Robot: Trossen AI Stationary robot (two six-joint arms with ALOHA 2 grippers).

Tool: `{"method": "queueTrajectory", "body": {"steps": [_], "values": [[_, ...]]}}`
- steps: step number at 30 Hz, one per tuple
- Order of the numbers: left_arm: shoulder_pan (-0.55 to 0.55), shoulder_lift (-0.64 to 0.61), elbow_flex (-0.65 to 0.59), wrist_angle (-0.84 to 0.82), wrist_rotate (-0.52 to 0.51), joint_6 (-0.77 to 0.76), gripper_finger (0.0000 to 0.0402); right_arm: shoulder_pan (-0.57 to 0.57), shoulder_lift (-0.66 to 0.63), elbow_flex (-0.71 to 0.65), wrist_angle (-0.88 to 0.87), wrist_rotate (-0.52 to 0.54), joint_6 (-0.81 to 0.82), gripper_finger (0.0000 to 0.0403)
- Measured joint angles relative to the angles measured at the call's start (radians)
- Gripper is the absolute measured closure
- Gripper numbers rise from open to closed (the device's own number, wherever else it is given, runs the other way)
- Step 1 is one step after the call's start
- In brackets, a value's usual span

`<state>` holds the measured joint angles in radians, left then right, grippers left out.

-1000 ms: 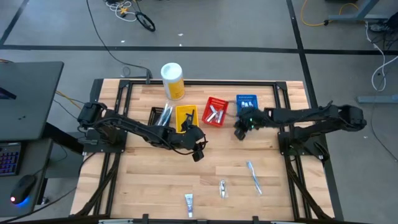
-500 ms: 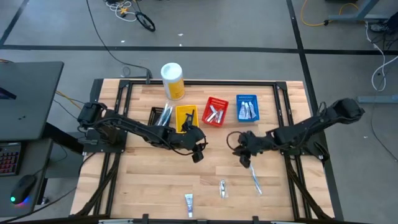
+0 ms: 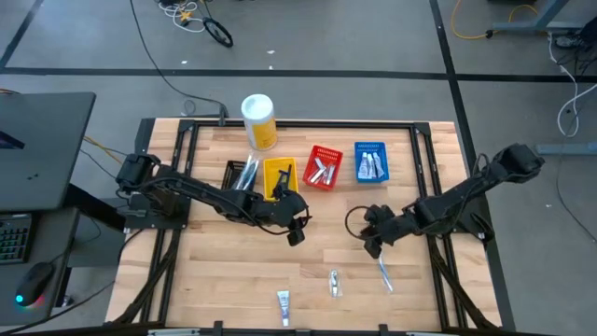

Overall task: Pick & Place Travel size toiletries
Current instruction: Put the blue toothbrush into the black bin

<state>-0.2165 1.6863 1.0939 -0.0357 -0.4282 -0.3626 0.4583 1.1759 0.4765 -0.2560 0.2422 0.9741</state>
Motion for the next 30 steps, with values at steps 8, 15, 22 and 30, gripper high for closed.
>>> {"method": "queueTrajectory", "body": {"steps": [8,15,22,30], "values": [[0.001,0.000,0.000,0.000,-0.014,0.007,0.0238,0.163,0.001,0.182,-0.392,-0.087,0.255,0.0303],[0.002,0.000,0.000,0.001,-0.037,0.009,0.0238,0.282,0.090,0.178,-0.374,-0.145,0.403,0.0304],[0.002,0.000,0.000,0.001,-0.058,0.019,0.0238,0.281,0.216,0.154,-0.325,-0.173,0.466,0.0304],[0.002,0.000,0.000,0.001,-0.058,0.011,0.0238,0.259,0.270,0.154,-0.273,-0.135,0.465,0.0304]]}}
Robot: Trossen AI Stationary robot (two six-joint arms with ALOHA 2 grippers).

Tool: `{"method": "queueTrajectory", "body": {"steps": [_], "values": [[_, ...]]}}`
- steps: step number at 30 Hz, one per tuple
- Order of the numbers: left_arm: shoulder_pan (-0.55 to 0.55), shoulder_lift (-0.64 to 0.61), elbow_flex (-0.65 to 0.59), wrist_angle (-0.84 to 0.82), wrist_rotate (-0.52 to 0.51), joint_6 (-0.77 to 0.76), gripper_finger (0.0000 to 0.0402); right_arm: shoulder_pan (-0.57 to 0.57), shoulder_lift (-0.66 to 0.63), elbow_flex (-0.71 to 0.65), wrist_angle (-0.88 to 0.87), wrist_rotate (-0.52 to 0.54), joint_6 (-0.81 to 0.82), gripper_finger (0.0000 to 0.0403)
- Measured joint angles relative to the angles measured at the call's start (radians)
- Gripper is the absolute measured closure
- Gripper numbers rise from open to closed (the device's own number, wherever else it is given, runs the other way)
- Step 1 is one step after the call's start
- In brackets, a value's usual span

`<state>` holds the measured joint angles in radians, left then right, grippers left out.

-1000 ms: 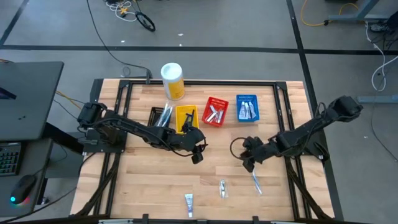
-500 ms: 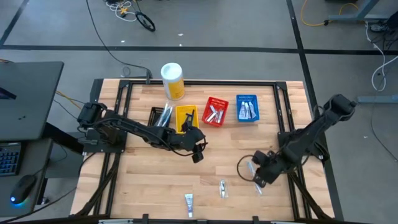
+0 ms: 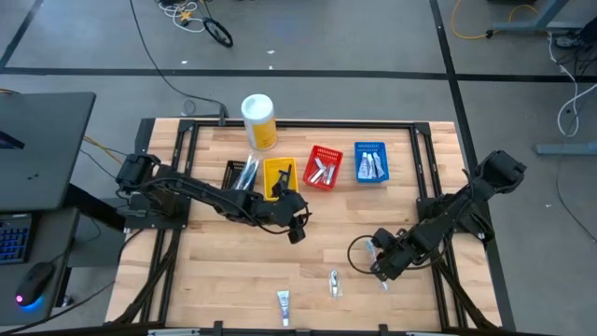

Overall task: Pick & Place Travel size toiletries
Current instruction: Put the blue toothbrush into the black bin

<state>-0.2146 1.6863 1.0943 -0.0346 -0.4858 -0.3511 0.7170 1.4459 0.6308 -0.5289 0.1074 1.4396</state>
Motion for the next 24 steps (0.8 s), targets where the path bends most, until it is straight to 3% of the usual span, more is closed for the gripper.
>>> {"method": "queueTrajectory", "body": {"steps": [10,17,24], "values": [[0.000,0.000,0.000,0.000,0.000,0.000,0.0238,-0.005,-0.024,0.000,-0.014,-0.010,-0.019,0.0358],[0.000,0.000,0.000,0.000,0.000,-0.005,0.0238,-0.005,-0.097,0.000,-0.025,-0.011,-0.140,0.0360],[0.000,0.000,0.000,0.000,0.000,-0.009,0.0238,-0.005,-0.103,0.000,0.006,-0.010,-0.151,0.0341]]}}
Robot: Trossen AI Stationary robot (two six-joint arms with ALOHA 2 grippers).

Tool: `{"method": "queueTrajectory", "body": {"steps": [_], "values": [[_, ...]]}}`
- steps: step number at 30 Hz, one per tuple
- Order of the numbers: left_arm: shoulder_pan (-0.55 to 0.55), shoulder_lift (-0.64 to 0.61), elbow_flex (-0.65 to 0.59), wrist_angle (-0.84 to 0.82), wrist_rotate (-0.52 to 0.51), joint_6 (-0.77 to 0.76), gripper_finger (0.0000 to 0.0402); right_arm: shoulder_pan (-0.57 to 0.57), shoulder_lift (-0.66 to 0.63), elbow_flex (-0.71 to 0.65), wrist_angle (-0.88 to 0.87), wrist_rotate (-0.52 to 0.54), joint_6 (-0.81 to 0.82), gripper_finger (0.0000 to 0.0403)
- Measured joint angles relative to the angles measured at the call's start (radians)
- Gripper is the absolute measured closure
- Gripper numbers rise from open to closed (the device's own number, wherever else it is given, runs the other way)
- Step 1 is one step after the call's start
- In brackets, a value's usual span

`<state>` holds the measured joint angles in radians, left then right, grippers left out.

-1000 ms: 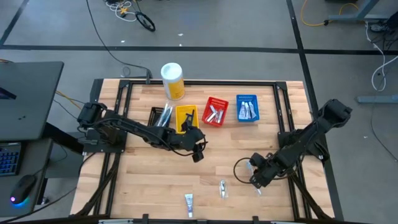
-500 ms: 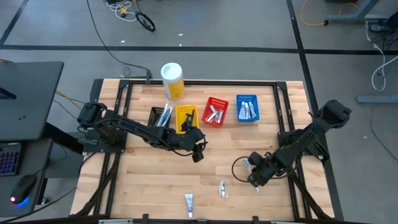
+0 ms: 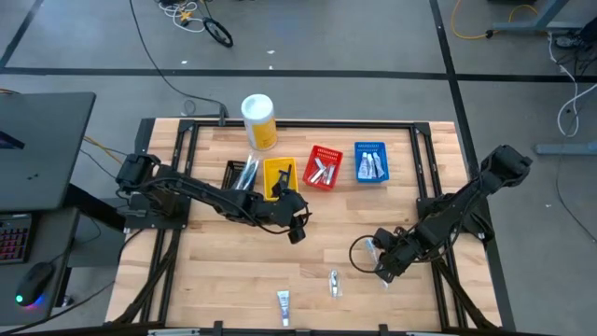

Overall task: Pick & Place Travel size toiletries
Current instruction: Put the blue toothbrush into the black bin

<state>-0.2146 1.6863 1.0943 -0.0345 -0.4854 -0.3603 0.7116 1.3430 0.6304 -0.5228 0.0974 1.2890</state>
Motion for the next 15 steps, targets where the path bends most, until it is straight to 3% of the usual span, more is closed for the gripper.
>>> {"method": "queueTrajectory", "body": {"steps": [8,15], "values": [[0.000,0.000,0.000,0.000,0.000,-0.001,0.0238,-0.011,0.028,0.000,0.013,0.038,0.019,0.0292],[0.000,0.000,0.000,0.000,0.004,-0.002,0.0238,-0.019,0.121,0.001,0.017,0.088,0.115,0.0287]]}}
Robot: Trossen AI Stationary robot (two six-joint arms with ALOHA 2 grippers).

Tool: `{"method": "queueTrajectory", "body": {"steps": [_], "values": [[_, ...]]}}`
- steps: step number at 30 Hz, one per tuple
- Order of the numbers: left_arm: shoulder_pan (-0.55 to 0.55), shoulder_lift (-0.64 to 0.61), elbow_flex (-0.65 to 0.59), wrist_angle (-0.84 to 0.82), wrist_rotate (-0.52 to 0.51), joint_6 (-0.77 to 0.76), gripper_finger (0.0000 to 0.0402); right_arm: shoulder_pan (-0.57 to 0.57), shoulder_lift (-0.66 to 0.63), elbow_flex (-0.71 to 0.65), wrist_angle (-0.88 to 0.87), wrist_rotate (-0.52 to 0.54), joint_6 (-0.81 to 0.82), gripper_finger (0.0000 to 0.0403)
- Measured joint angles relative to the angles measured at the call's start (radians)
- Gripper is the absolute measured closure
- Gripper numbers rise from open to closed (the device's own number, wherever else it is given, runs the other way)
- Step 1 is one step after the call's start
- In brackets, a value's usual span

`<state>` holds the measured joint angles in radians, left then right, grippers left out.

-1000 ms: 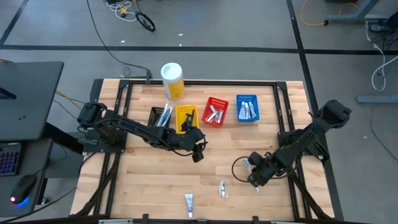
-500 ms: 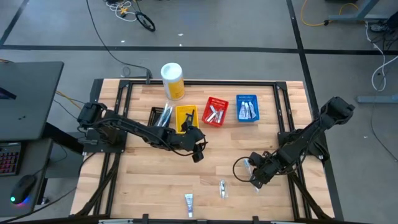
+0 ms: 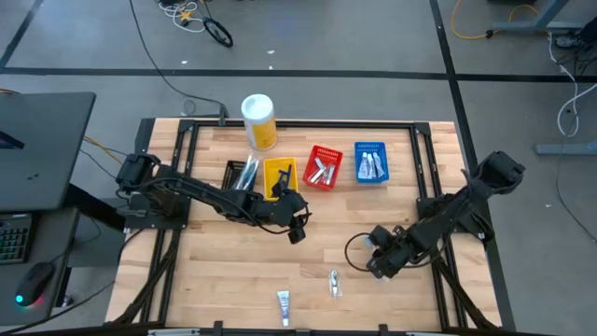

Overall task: Pick & Place Travel size toiletries
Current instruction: Put the blue toothbrush into the black bin

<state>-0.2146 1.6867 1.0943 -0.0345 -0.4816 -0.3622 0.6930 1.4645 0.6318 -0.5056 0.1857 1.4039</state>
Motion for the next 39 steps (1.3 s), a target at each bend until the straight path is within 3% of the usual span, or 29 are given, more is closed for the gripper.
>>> {"method": "queueTrajectory", "body": {"steps": [6,14,21,27,32,39], "values": [[0.000,0.000,0.000,0.000,0.000,0.000,0.0238,0.001,0.067,0.004,0.030,0.065,0.001,0.0292],[0.000,0.000,0.000,0.000,0.000,0.000,0.0238,-0.013,0.068,-0.003,0.121,0.234,-0.074,0.0373],[0.002,0.000,0.000,0.035,0.010,-0.001,0.0238,-0.091,0.028,-0.004,0.368,0.488,-0.387,0.0381],[0.002,0.000,0.000,0.099,0.151,0.056,0.0238,-0.169,-0.124,-0.004,0.426,0.677,-0.630,0.0382],[0.002,0.000,0.001,0.145,0.134,0.047,0.0238,-0.186,-0.261,-0.003,0.542,0.659,-0.857,0.0383],[0.006,0.000,0.000,0.236,0.098,0.035,0.0238,-0.174,-0.321,-0.002,0.779,0.474,-1.167,0.0383]]}}
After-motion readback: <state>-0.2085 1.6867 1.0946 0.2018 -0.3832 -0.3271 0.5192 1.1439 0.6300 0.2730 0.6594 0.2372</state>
